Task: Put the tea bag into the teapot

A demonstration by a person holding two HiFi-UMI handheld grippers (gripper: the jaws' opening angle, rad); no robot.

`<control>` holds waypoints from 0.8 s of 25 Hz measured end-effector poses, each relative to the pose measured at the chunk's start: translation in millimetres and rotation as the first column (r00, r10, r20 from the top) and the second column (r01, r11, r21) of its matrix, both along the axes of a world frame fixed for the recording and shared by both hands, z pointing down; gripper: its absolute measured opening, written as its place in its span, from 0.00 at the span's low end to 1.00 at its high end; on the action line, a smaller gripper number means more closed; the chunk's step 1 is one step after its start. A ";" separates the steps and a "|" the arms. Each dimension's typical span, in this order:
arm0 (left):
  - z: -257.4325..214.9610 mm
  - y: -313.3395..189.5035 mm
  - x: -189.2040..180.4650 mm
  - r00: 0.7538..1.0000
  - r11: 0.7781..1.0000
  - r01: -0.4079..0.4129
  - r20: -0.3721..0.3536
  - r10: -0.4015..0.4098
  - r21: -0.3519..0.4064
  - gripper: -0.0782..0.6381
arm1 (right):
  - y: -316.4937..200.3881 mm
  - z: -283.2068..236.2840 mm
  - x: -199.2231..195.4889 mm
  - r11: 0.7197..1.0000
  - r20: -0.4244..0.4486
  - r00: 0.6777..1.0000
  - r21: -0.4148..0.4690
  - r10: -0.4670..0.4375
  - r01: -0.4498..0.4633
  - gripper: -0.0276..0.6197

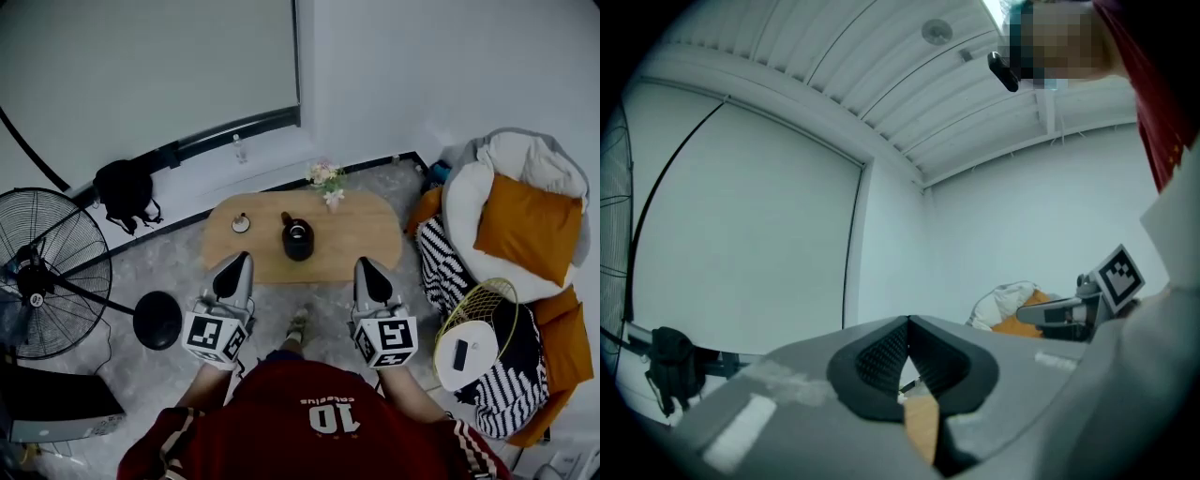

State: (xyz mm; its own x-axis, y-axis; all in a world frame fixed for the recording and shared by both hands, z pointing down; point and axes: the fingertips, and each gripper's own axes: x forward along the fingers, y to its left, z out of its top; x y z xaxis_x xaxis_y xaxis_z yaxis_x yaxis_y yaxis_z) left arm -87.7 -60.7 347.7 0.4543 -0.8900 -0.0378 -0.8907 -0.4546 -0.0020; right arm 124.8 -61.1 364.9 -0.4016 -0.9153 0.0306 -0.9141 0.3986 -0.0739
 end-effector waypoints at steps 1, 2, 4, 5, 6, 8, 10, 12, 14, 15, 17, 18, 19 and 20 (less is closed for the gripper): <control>-0.2 0.5 0.5 1.000 1.000 -0.001 -0.002 0.001 -0.002 0.11 | 0.5 -0.4 0.3 1.000 -0.002 1.000 0.004 0.004 -0.004 0.02; -0.2 1.2 1.2 1.000 1.000 -0.004 0.000 0.004 -0.002 0.11 | 0.9 -0.7 0.5 1.000 -0.004 1.000 0.004 0.006 -0.005 0.02; 0.2 2.3 2.2 1.000 1.000 -0.009 0.003 0.009 -0.005 0.11 | 2.0 -0.6 0.5 1.000 -0.006 1.000 0.002 0.005 -0.005 0.02; 0.3 2.7 2.3 1.000 1.000 -0.011 -0.001 0.011 -0.008 0.11 | 2.8 -0.6 0.3 1.000 -0.007 1.000 0.002 0.004 -0.004 0.02; 0.1 2.9 2.0 1.000 1.000 -0.012 -0.008 0.012 -0.010 0.11 | 3.4 -0.8 0.1 1.000 -0.006 1.000 0.002 0.003 -0.003 0.02; -1.1 2.6 0.7 1.000 1.000 -0.011 -0.020 0.011 -0.011 0.11 | 4.4 -1.0 0.0 1.000 -0.004 1.000 0.003 0.003 -0.003 0.02; -2.4 2.5 -0.3 1.000 1.000 -0.007 -0.023 0.007 -0.009 0.11 | 4.9 -0.1 0.8 1.000 -0.003 1.000 0.001 0.006 -0.005 0.02; -3.5 2.8 -0.7 1.000 1.000 -0.005 -0.023 0.005 -0.007 0.11 | 4.5 1.1 1.9 1.000 -0.003 1.000 -0.003 0.009 -0.009 0.02; -3.6 3.7 -1.4 1.000 1.000 -0.003 -0.023 0.002 -0.007 0.11 | 4.5 1.3 2.2 1.000 -0.002 1.000 -0.004 0.011 -0.011 0.02; -3.2 4.1 -2.1 1.000 1.000 -0.001 -0.023 0.001 -0.007 0.11 | 4.5 1.0 2.0 1.000 -0.001 1.000 -0.002 0.012 -0.012 0.02; -2.0 4.6 -3.9 1.000 1.000 0.000 -0.027 0.000 -0.009 0.11 | 4.6 0.5 1.2 1.000 -0.001 1.000 -0.001 0.012 -0.012 0.02; -1.5 5.1 -4.6 0.999 1.000 0.000 -0.032 -0.001 -0.011 0.11 | 4.9 0.6 0.9 1.000 0.000 1.000 -0.002 0.011 -0.011 0.02; -1.0 5.7 -5.1 0.999 1.000 0.001 -0.038 -0.002 -0.014 0.11 | 5.5 0.8 1.0 1.000 0.000 1.000 -0.003 0.010 -0.010 0.02; -0.5 6.5 -5.1 0.999 1.000 0.002 -0.042 -0.002 -0.017 0.11 | 6.1 1.0 1.4 1.000 0.002 1.000 -0.005 0.009 -0.009 0.02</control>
